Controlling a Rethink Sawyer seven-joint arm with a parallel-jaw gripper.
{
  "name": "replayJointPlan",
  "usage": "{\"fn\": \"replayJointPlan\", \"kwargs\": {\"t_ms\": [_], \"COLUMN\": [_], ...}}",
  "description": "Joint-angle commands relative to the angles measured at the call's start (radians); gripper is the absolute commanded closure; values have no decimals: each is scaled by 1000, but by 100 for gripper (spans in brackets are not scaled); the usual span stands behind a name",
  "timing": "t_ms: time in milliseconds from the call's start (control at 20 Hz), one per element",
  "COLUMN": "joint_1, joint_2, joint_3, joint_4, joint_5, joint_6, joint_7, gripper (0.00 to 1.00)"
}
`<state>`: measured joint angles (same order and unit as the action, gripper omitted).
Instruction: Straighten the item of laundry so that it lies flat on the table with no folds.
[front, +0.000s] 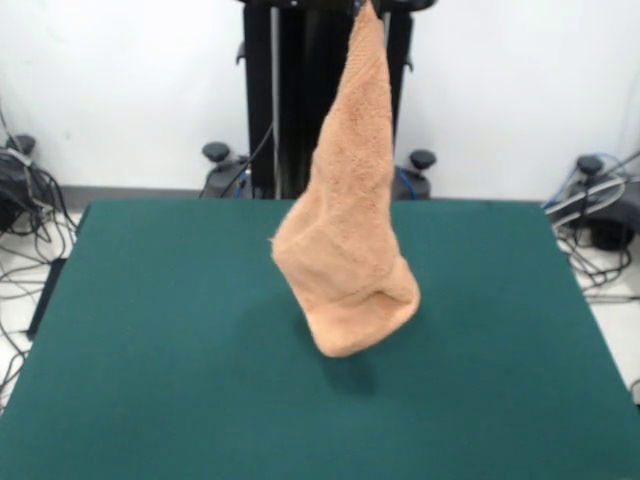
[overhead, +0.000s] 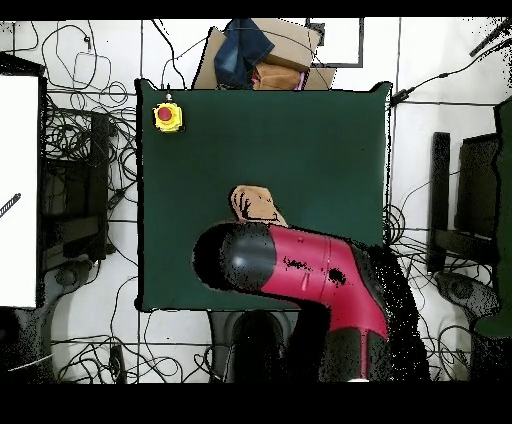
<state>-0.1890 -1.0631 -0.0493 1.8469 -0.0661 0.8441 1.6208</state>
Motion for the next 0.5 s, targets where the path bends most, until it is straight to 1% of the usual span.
{"fn": "replayJointPlan", "kwargs": {"t_ms": [50,300,500], "joint_1": [-14,-5,19], "joint_2": [24,48,96], "joint_3": [104,109,103], "joint_4": [51,19,-8], "joint_5": [-32,-31,-43], "joint_6": [85,96,64], "joint_7": [-74,-26,32], "gripper": [100,100,100]}}
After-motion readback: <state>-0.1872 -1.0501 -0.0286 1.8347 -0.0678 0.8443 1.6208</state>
